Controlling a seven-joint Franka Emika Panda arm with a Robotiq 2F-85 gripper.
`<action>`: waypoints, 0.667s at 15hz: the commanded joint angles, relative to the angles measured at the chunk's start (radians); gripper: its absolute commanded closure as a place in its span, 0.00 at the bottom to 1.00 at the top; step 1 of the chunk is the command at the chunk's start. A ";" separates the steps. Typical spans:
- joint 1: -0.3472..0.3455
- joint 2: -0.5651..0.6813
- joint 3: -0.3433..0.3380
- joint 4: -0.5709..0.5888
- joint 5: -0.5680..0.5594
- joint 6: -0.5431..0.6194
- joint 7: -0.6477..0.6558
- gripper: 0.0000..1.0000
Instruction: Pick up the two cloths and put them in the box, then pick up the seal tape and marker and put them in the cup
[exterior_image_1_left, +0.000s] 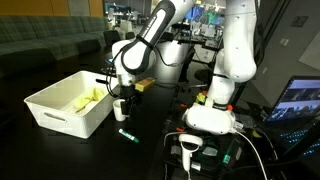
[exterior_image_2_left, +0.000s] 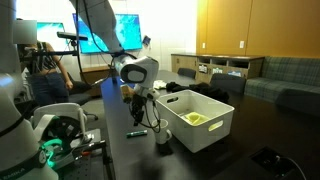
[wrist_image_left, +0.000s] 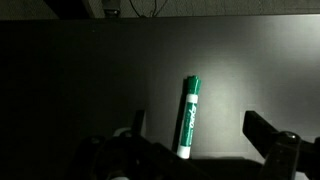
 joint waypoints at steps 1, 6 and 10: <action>0.027 -0.003 0.029 -0.034 0.034 0.087 0.021 0.00; 0.049 0.024 0.044 -0.024 0.066 0.164 0.113 0.00; 0.074 0.060 0.046 -0.015 0.063 0.226 0.181 0.00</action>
